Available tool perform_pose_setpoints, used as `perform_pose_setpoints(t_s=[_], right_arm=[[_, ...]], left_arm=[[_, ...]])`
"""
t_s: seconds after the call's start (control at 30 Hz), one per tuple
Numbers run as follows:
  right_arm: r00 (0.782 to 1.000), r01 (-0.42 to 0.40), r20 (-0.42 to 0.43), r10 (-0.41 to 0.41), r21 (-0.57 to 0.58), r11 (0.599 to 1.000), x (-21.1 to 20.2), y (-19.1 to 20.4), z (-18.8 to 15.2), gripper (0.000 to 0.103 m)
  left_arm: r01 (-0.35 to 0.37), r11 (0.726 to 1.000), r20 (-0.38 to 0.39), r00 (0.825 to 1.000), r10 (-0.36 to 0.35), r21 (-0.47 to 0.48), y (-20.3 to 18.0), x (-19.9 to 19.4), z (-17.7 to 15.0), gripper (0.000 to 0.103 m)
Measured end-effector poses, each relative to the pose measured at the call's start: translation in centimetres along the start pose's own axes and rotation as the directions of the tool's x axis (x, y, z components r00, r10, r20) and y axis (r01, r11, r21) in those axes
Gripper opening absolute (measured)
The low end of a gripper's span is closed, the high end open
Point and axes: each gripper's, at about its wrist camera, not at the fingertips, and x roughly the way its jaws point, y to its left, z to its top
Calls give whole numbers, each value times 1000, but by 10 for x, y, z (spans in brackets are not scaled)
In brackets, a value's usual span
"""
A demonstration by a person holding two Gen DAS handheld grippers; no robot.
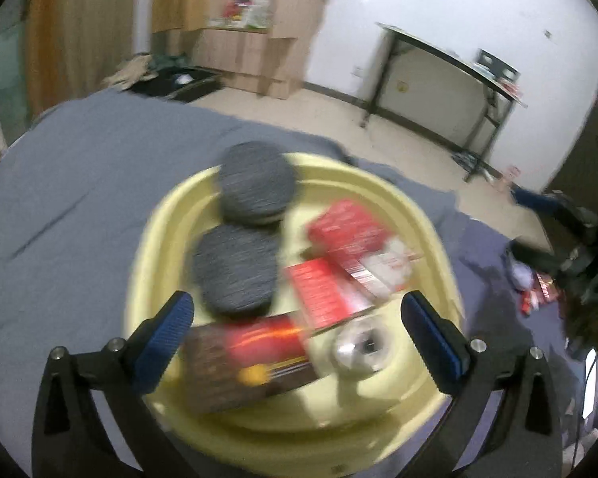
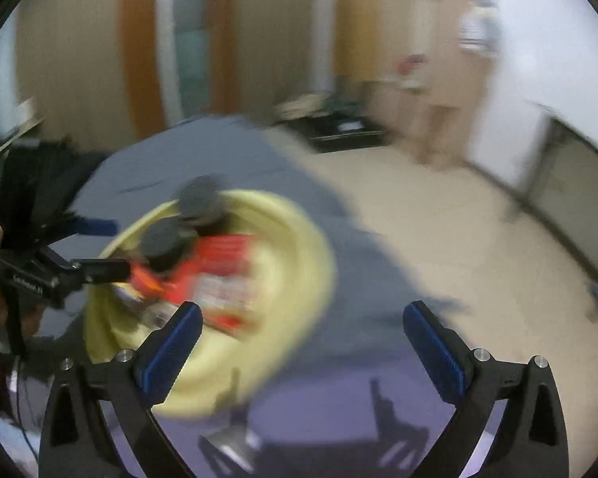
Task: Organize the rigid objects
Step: 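Lower both boxes into the yellow tray and open both tools, then grasp the lavender plush toy with the left tool while the right tool grasps the HONGQIQU box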
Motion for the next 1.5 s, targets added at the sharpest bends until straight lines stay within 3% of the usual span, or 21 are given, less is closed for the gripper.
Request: perform_pose_setpoints(t_s=[0.1,0.17,0.27,0.43,0.6,0.77,0.87,1.0,1.13,1.2,1.37,1.47,1.5], right_arm=[[982,186,-13,-186,105,977,-61,-70,-35,102],[943,331,-47,-328,151,931,-96,-111,-69,103],[902,432,-129,-413,210,877,-123,-148,-119,103],[899,435,-215,-381,354,828,-125,-175,-177,103],[882,463,-299,-364,407,788,-124,-181,-205,103],[893,446,-291,-344,452,773,-119,-187,-205,102],[852,512,-348,-392,392,764,-109,-182,-207,102],[867,487,-343,-360,438,756,-105,-184,-213,102],[875,478,-314,-368,447,756,-110,-181,-206,102],[881,466,-314,-354,444,765,-106,-178,-206,102],[865,481,-378,-331,436,761,-93,-178,-213,102],[861,475,-404,-309,421,773,-83,-183,-216,103],[864,469,-397,-310,411,782,-84,-183,-217,103]], left_arm=[[54,996,-19,998,-53,69,-48,16,14,103],[110,985,-39,994,-106,132,-89,28,23,103],[191,952,-91,981,-174,238,-154,53,28,103],[259,919,-251,950,-187,297,-245,95,25,103],[210,871,-227,967,-118,444,-302,110,16,103],[190,863,-188,976,-112,468,-317,120,15,103],[169,864,-177,980,-95,474,-314,128,12,103],[163,884,-178,980,-92,438,-304,147,19,103],[199,908,-224,967,-121,368,-291,160,26,103],[198,907,-221,968,-121,372,-291,160,25,103],[210,907,-231,964,-130,364,-293,160,22,103],[236,904,-239,958,-155,357,-290,159,22,93],[246,901,-242,956,-165,356,-291,159,23,80]])
